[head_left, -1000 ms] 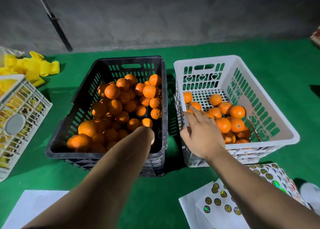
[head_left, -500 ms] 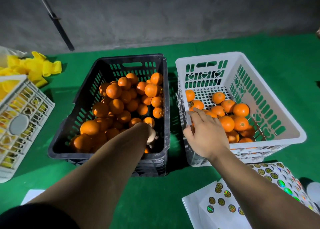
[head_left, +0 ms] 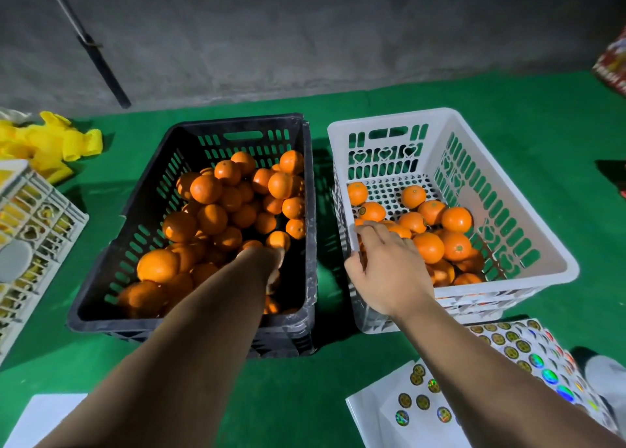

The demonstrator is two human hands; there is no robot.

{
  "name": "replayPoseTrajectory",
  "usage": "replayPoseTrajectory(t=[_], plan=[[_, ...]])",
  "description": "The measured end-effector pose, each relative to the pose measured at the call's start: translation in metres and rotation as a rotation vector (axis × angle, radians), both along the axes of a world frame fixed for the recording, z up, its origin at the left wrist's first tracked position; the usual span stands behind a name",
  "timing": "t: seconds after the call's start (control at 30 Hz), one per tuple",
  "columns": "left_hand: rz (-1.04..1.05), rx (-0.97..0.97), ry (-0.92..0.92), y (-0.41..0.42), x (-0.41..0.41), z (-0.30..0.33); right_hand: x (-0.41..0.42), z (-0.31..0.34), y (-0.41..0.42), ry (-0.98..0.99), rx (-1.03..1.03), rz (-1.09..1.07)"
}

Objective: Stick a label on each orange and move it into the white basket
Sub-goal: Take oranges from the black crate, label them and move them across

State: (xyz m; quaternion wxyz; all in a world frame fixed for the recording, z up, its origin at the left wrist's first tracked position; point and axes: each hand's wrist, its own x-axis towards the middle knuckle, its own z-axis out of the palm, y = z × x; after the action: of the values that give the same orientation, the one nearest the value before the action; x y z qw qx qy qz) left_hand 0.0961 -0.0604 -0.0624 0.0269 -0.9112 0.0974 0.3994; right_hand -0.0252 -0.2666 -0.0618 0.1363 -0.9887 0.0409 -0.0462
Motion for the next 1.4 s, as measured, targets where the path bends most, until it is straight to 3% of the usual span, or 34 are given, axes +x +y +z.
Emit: replayPoseTrajectory(t=[0.1,0.23,0.33,0.4,0.47,0.53,0.6,0.67,0.77,0.83,0.9,0.97,1.07,1.27,1.4], plan=[[0.083,-0.32,-0.071,0.016,0.004,0.019,-0.002,0.001,0.001,-0.02,-0.003,0.001],[0.201,-0.763,-0.611,0.042,-0.035,0.056,-0.001,0.002,0.001,-0.042,-0.004,0.021],[0.314,-1.12,-0.883,0.042,-0.11,0.065,-0.007,0.003,0.002,-0.124,-0.008,0.033],[0.283,-1.285,-0.944,0.032,-0.16,0.057,-0.013,0.005,0.001,-0.178,0.05,0.069],[0.26,-1.377,-0.812,0.02,-0.202,0.037,-0.024,0.004,-0.001,-0.286,0.187,0.095],[0.269,-1.389,-0.586,0.011,-0.233,0.009,-0.047,-0.007,-0.001,-0.454,0.311,0.058],[0.268,-1.336,-0.358,0.007,-0.256,-0.026,-0.089,-0.034,0.002,-0.502,0.349,-0.014],[0.251,-1.26,-0.126,0.005,-0.269,-0.062,-0.142,-0.071,0.006,-0.423,0.348,-0.08],[0.131,-1.101,0.051,-0.002,-0.272,-0.104,-0.203,-0.123,-0.008,-0.154,0.308,-0.086],[0.055,-0.988,0.099,-0.013,-0.269,-0.119,-0.221,-0.14,-0.02,0.177,0.248,-0.008],[-0.012,-0.909,0.137,-0.025,-0.267,-0.128,-0.227,-0.148,-0.026,0.363,0.209,0.071],[-0.062,-0.862,0.179,-0.033,-0.267,-0.137,-0.227,-0.152,-0.025,0.381,0.236,0.058],[-0.077,-0.819,0.188,-0.034,-0.263,-0.144,-0.222,-0.157,-0.023,0.327,0.099,0.09],[-0.074,-0.735,0.168,-0.029,-0.262,-0.146,-0.214,-0.166,-0.031,0.508,-0.12,0.197],[-0.069,-0.731,0.162,-0.028,-0.261,-0.149,-0.214,-0.163,-0.034,0.393,-0.003,0.164]])
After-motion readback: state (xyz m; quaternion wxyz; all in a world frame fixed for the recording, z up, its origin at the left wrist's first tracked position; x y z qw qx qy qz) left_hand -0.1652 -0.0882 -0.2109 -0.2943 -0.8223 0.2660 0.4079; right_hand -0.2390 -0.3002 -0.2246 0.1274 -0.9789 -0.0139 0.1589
